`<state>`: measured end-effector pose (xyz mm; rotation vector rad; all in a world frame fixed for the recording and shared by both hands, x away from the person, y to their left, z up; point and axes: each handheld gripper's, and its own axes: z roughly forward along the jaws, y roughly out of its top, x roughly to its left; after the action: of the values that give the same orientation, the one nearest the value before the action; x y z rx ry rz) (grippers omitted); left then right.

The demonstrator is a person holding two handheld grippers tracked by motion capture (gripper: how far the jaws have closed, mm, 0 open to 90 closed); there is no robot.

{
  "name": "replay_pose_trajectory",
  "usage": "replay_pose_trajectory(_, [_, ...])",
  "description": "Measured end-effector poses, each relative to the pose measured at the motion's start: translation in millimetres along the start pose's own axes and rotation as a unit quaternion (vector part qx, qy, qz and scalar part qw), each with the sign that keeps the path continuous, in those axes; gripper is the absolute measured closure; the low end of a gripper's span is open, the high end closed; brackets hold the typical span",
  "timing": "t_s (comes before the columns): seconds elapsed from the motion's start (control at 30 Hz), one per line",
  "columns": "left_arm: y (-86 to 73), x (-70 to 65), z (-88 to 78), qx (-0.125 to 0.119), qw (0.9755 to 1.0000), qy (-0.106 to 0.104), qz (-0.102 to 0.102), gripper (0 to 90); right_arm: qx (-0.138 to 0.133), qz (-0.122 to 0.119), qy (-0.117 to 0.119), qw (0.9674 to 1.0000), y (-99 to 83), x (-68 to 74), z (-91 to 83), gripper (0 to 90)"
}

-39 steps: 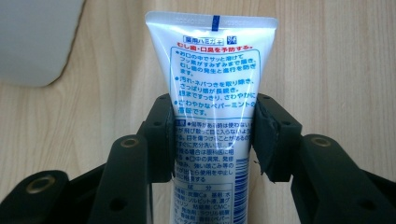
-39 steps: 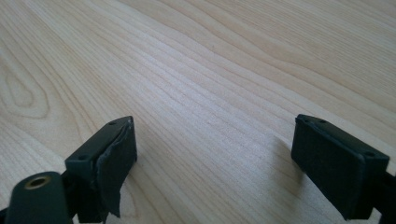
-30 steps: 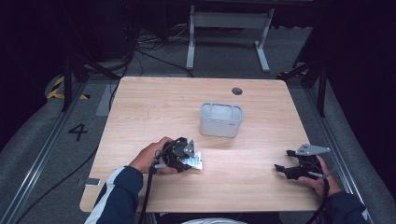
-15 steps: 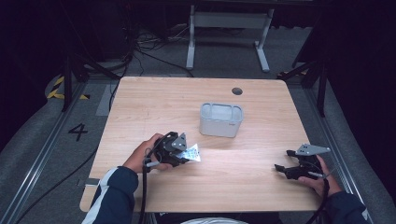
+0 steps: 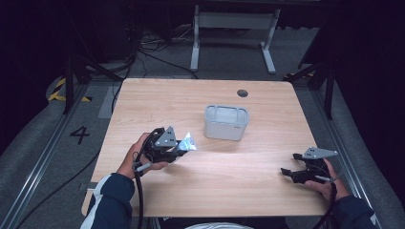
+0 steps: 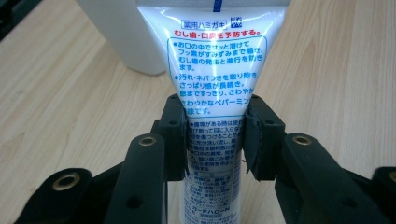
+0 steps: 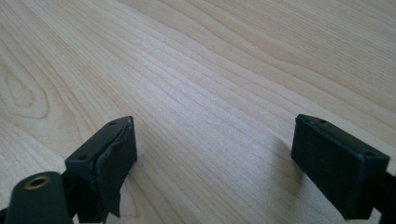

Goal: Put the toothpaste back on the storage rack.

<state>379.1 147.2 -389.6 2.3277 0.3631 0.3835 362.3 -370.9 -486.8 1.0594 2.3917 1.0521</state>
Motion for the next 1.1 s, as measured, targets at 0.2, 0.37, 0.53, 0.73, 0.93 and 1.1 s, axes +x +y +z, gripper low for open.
replay_pose_trajectory(0.2, [6.5,-2.4,-2.3,-0.021,0.9997,-0.001,-0.007,65.4,0.0,0.0,0.0,1.0,0.0,0.0,0.0,14.3])
replay_pose_trajectory(0.37, [10.4,-2.4,-3.3,-0.031,0.9995,0.005,-0.005,65.6,0.0,-0.001,0.0,1.0,-0.2,0.1,-0.2,14.6])
replay_pose_trajectory(0.53, [12.9,-2.3,-6.3,-0.047,0.9987,0.008,-0.018,65.9,-0.001,-0.001,0.001,1.0,-0.1,0.0,-0.1,14.5])
replay_pose_trajectory(0.73, [17.6,-0.3,-6.6,-0.06,0.9979,0.006,-0.025,66.2,0.0,-0.001,0.001,1.0,0.0,-0.1,0.0,14.5])
replay_pose_trajectory(0.93, [25.2,0.0,-4.9,-0.079,0.9963,0.006,-0.033,66.2,0.0,-0.001,0.001,1.0,0.0,0.0,0.0,14.5])
replay_pose_trajectory(1.1, [31.7,1.6,-6.8,-0.093,0.9951,0.004,-0.033,66.2,0.0,-0.001,0.001,1.0,0.0,-0.1,0.0,14.5])
